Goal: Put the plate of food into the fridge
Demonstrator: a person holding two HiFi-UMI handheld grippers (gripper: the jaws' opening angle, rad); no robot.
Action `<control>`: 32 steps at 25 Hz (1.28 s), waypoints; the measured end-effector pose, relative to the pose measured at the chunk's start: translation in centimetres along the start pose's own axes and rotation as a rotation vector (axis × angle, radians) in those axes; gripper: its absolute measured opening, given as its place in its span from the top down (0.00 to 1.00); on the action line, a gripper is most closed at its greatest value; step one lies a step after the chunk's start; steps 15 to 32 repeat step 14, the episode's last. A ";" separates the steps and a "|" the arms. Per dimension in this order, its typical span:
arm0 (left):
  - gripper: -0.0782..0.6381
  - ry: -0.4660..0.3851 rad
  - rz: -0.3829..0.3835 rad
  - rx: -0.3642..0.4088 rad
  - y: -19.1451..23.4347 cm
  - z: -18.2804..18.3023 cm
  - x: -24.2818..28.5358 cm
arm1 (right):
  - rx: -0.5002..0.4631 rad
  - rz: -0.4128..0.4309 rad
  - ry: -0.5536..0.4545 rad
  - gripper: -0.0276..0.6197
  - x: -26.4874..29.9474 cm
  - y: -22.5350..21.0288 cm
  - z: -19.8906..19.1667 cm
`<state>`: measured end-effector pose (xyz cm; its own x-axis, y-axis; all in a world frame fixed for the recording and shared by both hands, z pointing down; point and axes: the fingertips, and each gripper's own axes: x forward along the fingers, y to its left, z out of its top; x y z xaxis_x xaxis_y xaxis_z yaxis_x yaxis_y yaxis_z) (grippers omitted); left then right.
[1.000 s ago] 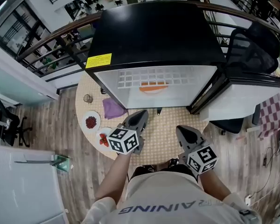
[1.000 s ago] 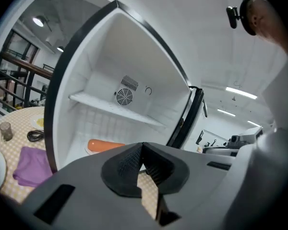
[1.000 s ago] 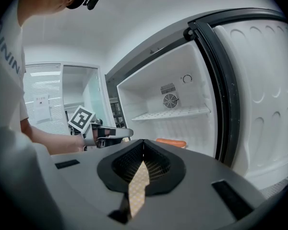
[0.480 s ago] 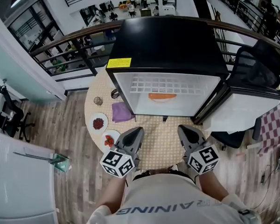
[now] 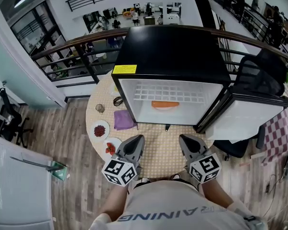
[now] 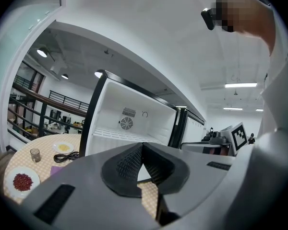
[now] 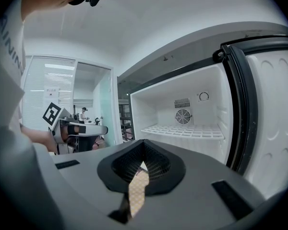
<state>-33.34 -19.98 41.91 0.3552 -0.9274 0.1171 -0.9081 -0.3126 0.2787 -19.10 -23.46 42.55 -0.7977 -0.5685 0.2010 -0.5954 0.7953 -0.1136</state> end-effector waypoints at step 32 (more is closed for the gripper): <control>0.88 0.026 0.008 -0.042 -0.1 -1.3 0.4 | -0.009 -0.010 0.012 0.93 -0.3 0.3 -0.5</control>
